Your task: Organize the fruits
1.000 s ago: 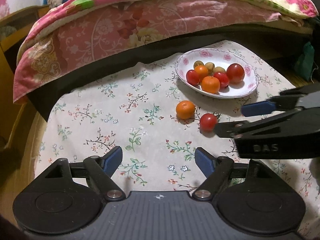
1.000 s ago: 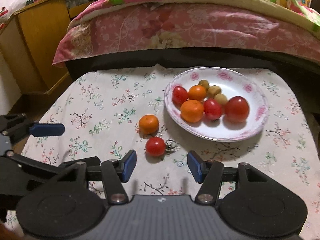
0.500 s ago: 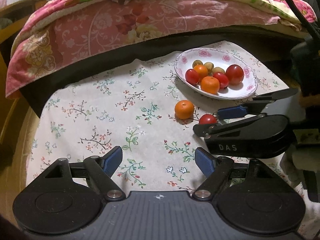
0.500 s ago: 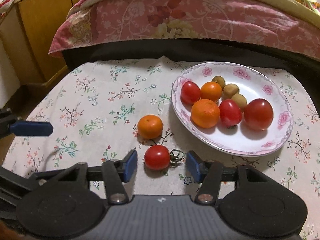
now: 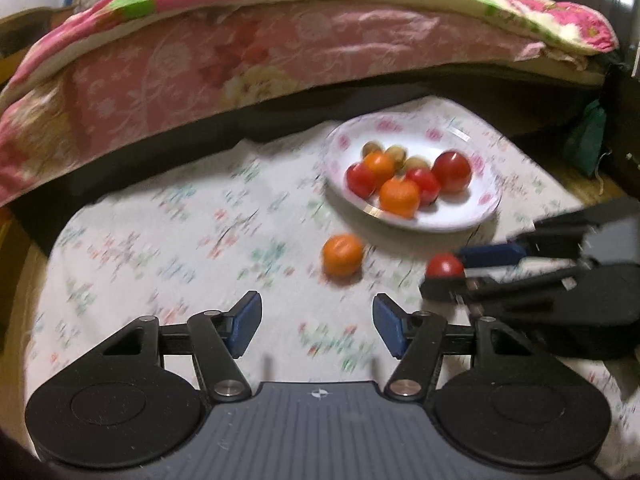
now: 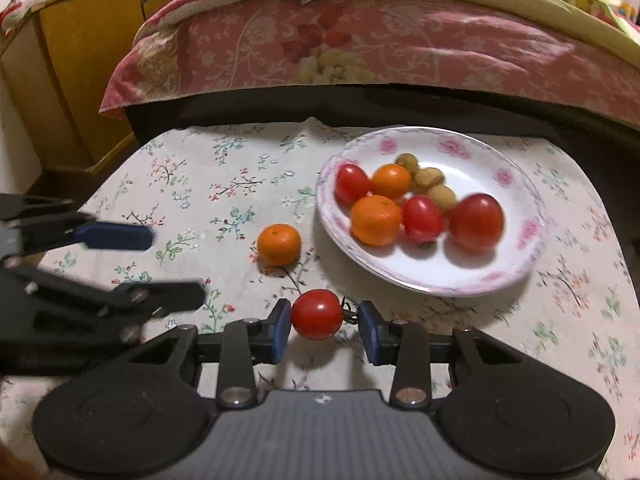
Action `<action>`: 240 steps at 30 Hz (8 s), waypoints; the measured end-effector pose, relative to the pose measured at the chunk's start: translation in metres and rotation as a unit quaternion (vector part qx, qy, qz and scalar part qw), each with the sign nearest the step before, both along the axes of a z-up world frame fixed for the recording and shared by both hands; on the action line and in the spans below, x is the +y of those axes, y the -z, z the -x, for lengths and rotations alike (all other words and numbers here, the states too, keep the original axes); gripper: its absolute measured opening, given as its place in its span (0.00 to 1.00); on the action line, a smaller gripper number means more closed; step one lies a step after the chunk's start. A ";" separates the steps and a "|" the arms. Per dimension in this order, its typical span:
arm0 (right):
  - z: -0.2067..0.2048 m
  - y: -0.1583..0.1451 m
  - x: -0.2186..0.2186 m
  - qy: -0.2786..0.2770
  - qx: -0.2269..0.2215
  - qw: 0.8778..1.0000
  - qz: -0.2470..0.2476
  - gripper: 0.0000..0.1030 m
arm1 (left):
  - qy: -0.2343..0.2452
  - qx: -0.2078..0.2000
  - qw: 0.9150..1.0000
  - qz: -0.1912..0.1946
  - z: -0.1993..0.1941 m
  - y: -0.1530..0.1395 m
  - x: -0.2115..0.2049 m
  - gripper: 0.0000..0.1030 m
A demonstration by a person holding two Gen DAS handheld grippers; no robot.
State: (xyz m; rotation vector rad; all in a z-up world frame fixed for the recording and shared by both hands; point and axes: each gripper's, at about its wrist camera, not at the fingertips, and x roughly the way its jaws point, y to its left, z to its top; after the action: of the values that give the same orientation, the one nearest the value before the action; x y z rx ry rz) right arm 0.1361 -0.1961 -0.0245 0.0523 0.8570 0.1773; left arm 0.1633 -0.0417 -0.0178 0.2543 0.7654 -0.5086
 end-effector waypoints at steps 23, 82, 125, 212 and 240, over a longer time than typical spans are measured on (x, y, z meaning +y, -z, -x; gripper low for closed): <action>0.019 -0.006 -0.044 0.032 0.018 0.998 -0.045 0.42 | 0.015 -0.007 1.000 -0.015 -0.038 0.035 -0.047 0.37; 0.066 0.015 0.011 -0.071 0.035 0.995 0.057 0.42 | 0.068 0.045 0.995 -0.056 0.085 0.033 -0.018 0.37; -0.023 -0.022 -0.069 0.062 -0.028 0.998 0.009 0.42 | 0.046 -0.025 0.999 0.000 -0.019 -0.006 -0.076 0.37; 0.086 -0.080 -0.041 0.107 -0.083 0.991 -0.025 0.64 | -0.077 -0.101 0.992 -0.026 0.070 -0.049 -0.027 1.00; 0.153 -0.050 -0.008 0.106 -0.016 0.993 -0.046 0.65 | -0.105 -0.002 0.994 -0.035 0.123 -0.021 0.009 1.00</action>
State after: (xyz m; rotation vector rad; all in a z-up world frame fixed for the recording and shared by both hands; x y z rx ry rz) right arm -0.0168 -0.2043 0.0251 0.2242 0.8056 0.0186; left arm 0.0403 -0.0324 0.0029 0.2366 0.7976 -0.2826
